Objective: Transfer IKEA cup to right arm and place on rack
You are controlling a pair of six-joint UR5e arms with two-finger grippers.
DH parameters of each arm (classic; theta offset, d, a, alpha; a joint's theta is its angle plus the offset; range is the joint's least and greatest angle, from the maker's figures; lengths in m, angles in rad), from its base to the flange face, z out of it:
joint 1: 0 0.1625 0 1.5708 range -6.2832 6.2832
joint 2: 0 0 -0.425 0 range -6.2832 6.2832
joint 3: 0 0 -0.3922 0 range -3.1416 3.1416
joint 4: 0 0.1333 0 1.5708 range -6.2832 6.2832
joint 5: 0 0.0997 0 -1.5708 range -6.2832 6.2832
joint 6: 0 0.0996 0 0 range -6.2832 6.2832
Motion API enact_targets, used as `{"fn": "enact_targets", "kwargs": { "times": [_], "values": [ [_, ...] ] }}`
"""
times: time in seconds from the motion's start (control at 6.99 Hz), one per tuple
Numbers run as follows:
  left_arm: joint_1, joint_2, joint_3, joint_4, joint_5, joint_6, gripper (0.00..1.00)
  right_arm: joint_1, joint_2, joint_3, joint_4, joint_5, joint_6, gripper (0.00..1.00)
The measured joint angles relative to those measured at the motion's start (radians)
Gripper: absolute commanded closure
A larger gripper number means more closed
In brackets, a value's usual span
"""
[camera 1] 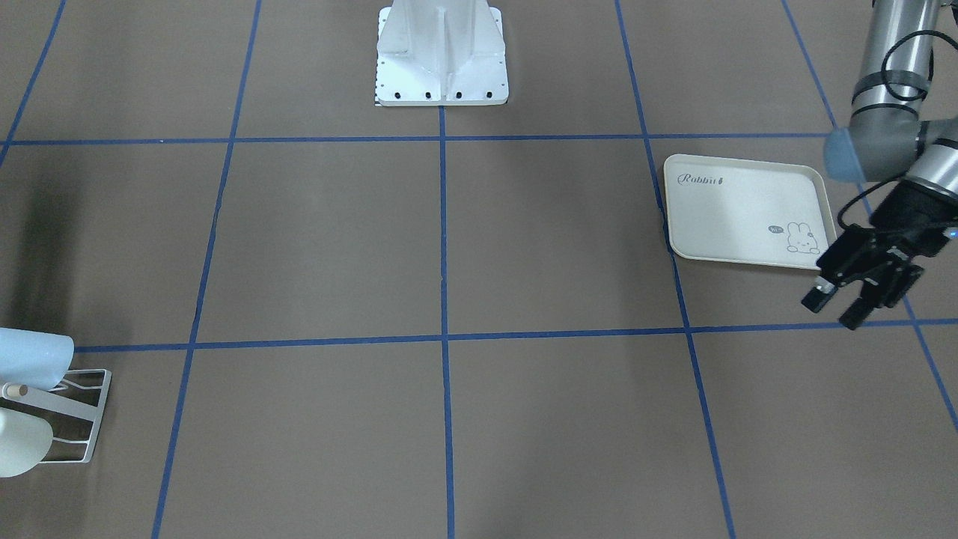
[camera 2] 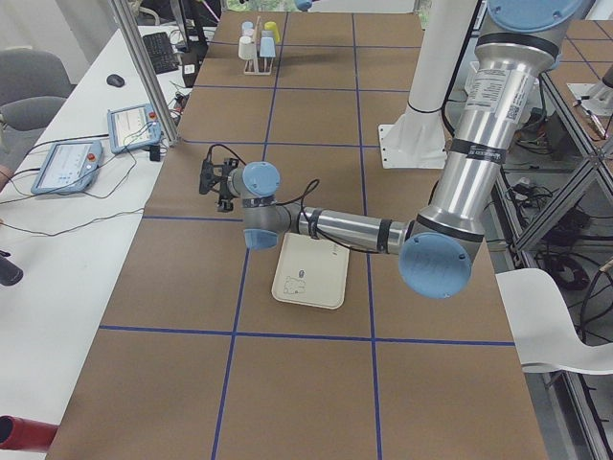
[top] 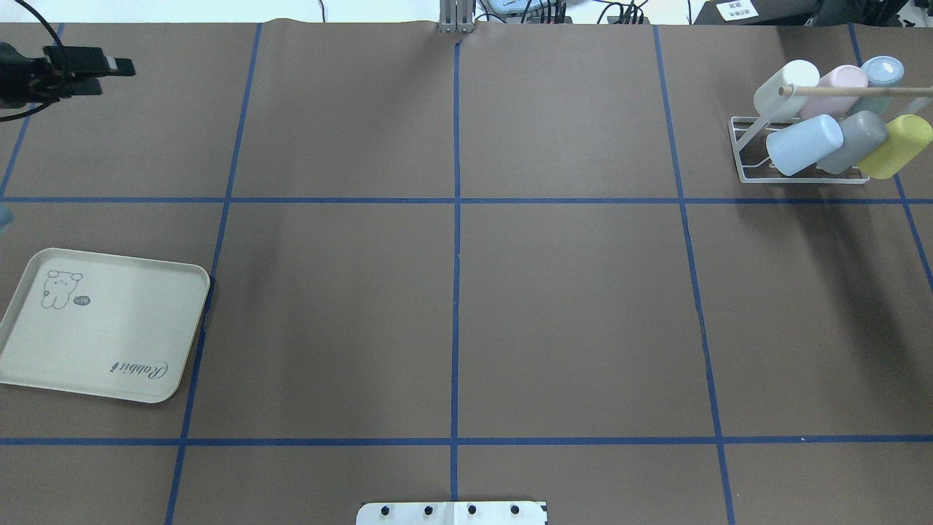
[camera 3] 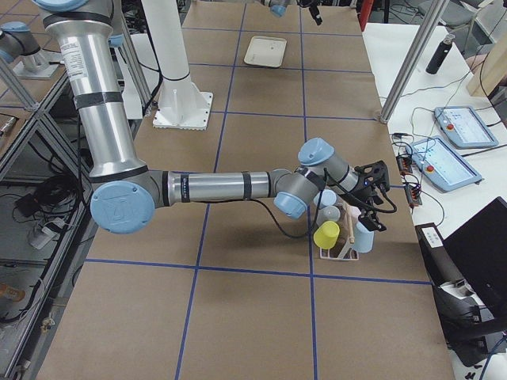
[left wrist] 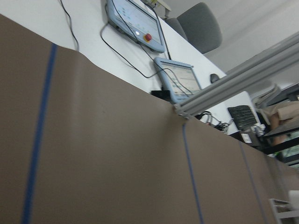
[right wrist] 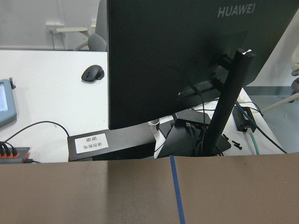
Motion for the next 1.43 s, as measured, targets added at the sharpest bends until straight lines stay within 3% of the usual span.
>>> {"fn": "enact_targets", "kwargs": {
  "times": [0.14, 0.43, 0.86, 1.14, 1.43],
  "values": [
    [-0.089, 0.007, 0.001, 0.168, -0.016, 0.274, 0.00, 0.041, -0.003, 0.009, -0.049, 0.067, -0.115, 0.00],
    [-0.227, 0.012, 0.000, 0.462, -0.060, 0.675, 0.00, 0.092, 0.008, 0.087, -0.282, 0.161, -0.337, 0.00],
    [-0.339, 0.014, -0.020, 0.934, -0.128, 1.057, 0.00, 0.107, 0.016, 0.327, -0.838, 0.246, -0.590, 0.00],
    [-0.363, 0.013, -0.138, 1.319, -0.133, 1.182, 0.00, 0.104, 0.012, 0.374, -1.027, 0.308, -0.709, 0.00],
    [-0.367, 0.056, -0.250, 1.494, -0.157, 1.203, 0.00, 0.075, 0.014, 0.357, -1.086, 0.361, -0.779, 0.00]
  ]
}}
